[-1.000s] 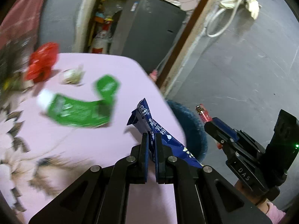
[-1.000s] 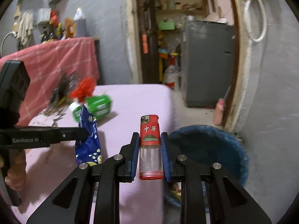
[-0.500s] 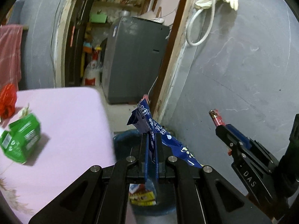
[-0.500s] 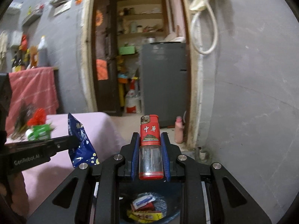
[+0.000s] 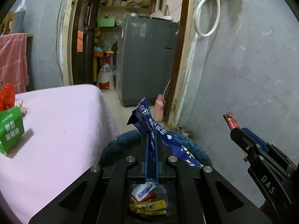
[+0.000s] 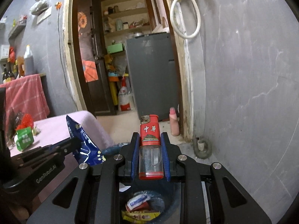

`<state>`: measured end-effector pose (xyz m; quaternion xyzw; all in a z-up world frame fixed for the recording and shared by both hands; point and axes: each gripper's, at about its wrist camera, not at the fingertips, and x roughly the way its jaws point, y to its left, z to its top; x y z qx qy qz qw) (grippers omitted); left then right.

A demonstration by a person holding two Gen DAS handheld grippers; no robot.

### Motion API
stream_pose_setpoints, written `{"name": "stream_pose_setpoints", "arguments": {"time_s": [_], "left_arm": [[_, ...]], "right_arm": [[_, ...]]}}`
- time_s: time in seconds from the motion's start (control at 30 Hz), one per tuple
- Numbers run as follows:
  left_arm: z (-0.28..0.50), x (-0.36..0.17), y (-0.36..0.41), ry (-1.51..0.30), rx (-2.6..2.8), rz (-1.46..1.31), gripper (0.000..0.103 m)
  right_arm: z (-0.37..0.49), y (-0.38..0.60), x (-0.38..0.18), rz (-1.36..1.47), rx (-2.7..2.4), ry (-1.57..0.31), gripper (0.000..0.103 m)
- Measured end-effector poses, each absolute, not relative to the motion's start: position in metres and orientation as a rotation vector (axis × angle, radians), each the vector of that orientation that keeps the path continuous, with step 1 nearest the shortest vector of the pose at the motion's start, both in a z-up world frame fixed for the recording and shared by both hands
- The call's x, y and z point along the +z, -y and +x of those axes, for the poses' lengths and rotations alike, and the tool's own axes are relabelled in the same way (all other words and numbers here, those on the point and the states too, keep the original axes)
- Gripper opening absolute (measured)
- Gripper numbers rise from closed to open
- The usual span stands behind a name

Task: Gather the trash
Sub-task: 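Carry the blue tube and red lighter over the bin and open both tools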

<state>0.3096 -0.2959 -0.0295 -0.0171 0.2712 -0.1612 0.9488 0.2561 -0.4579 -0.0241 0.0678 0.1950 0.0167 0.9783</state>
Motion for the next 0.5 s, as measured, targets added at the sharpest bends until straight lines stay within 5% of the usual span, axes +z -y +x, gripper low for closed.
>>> {"name": "stream_pose_setpoints", "arguments": {"time_s": [0.5], "left_arm": [[0.318,-0.051,0.300,-0.659,-0.314,-0.019,0.005]], "right_arm": [[0.272,0.461,-0.045,0.196,0.054,-0.477,0.021]]}}
